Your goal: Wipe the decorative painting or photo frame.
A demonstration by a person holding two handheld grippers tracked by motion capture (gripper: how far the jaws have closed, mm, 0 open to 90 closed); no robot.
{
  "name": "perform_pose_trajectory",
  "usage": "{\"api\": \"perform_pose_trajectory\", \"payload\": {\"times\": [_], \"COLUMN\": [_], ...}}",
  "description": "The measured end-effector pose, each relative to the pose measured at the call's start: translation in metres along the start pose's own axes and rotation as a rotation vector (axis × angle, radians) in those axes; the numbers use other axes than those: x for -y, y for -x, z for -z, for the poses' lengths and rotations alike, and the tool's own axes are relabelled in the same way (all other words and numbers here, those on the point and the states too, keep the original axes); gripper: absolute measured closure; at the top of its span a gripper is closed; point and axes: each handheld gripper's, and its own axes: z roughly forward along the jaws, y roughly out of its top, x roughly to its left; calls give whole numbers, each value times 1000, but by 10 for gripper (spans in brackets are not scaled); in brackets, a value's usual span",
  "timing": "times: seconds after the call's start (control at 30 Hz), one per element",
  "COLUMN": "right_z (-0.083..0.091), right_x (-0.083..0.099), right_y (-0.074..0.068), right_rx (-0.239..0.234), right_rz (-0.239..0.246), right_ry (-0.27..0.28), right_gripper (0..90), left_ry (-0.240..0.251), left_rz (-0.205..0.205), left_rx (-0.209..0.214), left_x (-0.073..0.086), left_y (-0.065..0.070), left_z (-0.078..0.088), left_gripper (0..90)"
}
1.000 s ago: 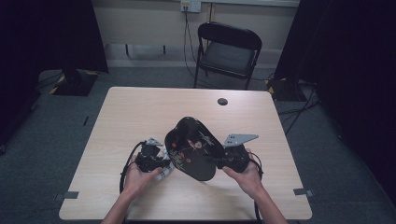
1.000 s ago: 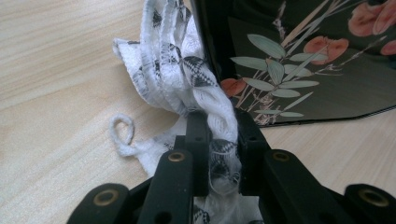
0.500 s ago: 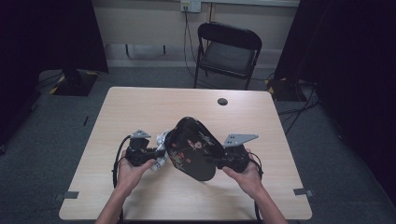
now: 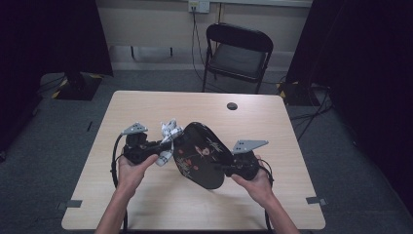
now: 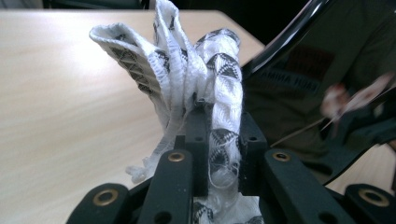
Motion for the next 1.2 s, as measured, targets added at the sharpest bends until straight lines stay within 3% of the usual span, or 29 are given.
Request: {"api": "perform_pose_trajectory", "payload": {"times": [0.1,0.23,0.33,0.47,0.6,0.73,0.8,0.93,1.03,1.2], "right_z": [0,0,0,0,0,-1,-1,-1,-1,-2], "right_x": [0,0,0,0,1,1,0,1,2,1], "right_y": [0,0,0,0,0,-1,-1,0,0,-2], "right_rx": [-1,-2,-7,-9,-8,-13,-15,-16,-19,-18], "right_rz": [0,2,2,1,0,2,4,6,7,11], "right_ry": [0,1,2,2,4,5,5,4,4,3], "right_gripper": [810,810,810,809,808,806,806,809,811,809], "left_ry": [23,54,71,62,37,39,63,97,137,140], "left_rz": [-6,0,26,21,20,23,29,7,23,41], "left_rx": [15,71,96,66,11,15,54,80,132,132], "left_x": [-9,-21,-26,-26,-25,-29,-35,-47,-54,-52], "left_y": [4,9,11,10,6,8,14,27,32,26], "left_z": [1,2,2,-2,-6,-6,-6,-4,0,-1], "left_gripper": [787,785,779,779,779,779,778,777,776,777]}}
